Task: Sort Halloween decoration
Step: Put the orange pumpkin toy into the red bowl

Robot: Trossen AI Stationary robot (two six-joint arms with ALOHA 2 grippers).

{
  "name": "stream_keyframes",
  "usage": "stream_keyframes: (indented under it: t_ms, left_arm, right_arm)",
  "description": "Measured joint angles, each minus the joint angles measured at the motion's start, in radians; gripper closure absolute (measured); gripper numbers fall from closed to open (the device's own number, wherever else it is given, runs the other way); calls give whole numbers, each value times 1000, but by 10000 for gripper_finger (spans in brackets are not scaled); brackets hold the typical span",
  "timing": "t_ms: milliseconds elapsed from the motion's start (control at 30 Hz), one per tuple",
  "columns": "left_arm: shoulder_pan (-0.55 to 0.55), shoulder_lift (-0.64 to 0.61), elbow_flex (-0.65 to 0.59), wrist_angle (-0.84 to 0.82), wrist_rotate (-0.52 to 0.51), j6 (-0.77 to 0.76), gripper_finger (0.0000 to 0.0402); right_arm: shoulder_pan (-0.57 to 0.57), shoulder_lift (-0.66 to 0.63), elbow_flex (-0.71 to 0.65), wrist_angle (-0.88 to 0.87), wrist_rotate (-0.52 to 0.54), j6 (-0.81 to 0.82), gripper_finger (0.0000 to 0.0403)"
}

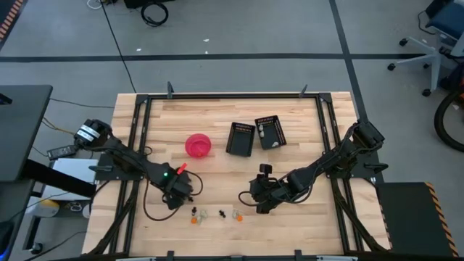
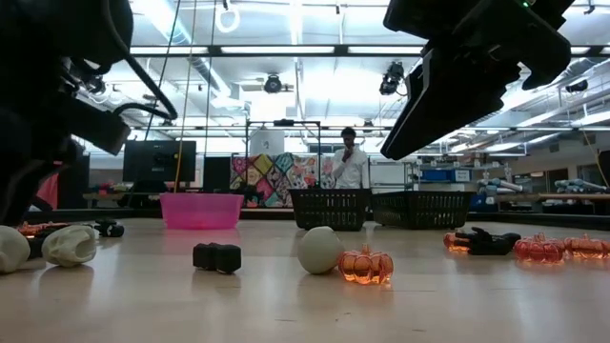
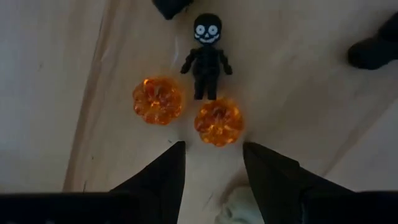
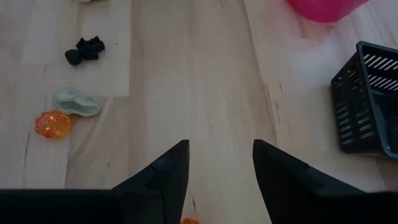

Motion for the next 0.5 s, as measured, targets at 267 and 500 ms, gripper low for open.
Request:
stream_keyframes:
  t_ms: [267, 500]
  left_arm:
    - [15, -99, -71, 98, -44, -57, 226]
    - [17, -106, -128, 170, -49, -105, 226]
  right_arm:
    - [0, 0, 0, 14, 0, -12, 222]
    - [0, 0, 0, 20, 0, -18, 222]
